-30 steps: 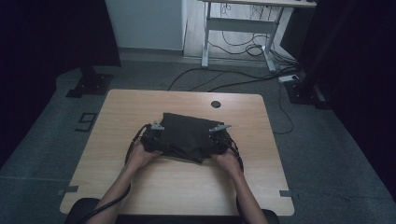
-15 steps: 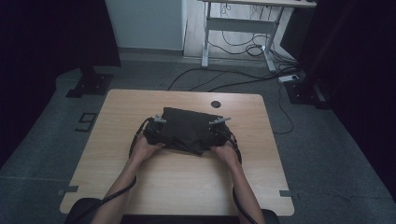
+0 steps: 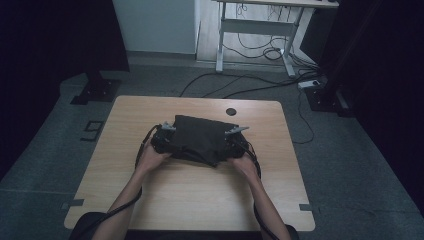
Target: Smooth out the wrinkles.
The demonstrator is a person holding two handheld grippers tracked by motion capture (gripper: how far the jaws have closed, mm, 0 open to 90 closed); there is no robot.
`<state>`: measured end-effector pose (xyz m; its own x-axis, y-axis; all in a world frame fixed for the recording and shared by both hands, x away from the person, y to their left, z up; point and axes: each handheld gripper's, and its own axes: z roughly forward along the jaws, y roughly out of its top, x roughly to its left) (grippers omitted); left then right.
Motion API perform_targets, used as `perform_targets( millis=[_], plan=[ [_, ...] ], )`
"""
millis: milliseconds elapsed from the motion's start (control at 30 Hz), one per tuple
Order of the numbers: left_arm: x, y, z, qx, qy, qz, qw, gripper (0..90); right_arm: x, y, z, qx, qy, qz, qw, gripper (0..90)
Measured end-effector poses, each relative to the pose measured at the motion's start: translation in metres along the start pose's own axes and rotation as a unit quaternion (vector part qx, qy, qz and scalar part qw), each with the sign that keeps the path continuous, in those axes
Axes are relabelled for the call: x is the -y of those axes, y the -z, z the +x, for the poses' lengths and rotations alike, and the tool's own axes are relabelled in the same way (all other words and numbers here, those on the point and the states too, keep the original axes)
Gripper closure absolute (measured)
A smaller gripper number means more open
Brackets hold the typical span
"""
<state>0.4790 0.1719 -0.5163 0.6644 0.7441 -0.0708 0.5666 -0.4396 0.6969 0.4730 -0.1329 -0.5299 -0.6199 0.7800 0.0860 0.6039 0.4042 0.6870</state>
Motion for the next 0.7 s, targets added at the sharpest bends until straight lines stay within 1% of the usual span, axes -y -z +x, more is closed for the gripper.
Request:
perform_targets(
  millis=[33,100,167,233,300,333,467,567,633,700],
  plan=[
    [-0.001,0.005,-0.001,0.003,0.0,-0.006,1.0,13.0,0.0,0.002,0.001,-0.002,0.001,-0.001,1.0,13.5],
    [-0.002,0.013,-0.003,0.002,-0.004,-0.013,0.9999,10.8,0.0,0.007,0.004,-0.006,0.006,-0.002,1.0,12.5],
    [-0.002,0.02,-0.006,0.003,-0.013,-0.015,0.9998,8.7,-0.001,0.012,0.007,-0.009,0.011,-0.001,0.9999,9.6],
    [-0.003,0.029,-0.01,0.005,-0.025,-0.014,0.9996,4.6,-0.001,0.017,0.01,-0.01,0.016,-0.001,0.9998,5.5],
    [-0.002,0.037,-0.014,0.004,-0.036,-0.015,0.9992,1.4,-0.002,0.025,0.014,-0.009,0.02,-0.005,0.9997,1.3],
    [-0.001,0.041,-0.015,0.004,-0.039,-0.016,0.9991,0.8,-0.002,0.028,0.016,-0.01,0.023,-0.008,0.9997,0.0],
    [0.007,0.056,-0.02,0.01,-0.046,-0.022,0.9986,0.1,0.0,0.043,0.022,-0.011,0.032,-0.02,0.9992,0.0],
    [0.014,0.066,-0.022,0.005,-0.053,-0.026,0.9983,0.1,0.006,0.054,0.025,-0.014,0.033,-0.025,0.9991,0.0],
    [0.02,0.072,-0.023,0.003,-0.056,-0.03,0.998,0.0,0.01,0.059,0.027,-0.019,0.032,-0.023,0.9991,0.0],
    [0.027,0.079,-0.024,-0.001,-0.062,-0.032,0.9976,0.0,0.015,0.066,0.029,-0.018,0.034,-0.026,0.9989,0.0]
  ],
)
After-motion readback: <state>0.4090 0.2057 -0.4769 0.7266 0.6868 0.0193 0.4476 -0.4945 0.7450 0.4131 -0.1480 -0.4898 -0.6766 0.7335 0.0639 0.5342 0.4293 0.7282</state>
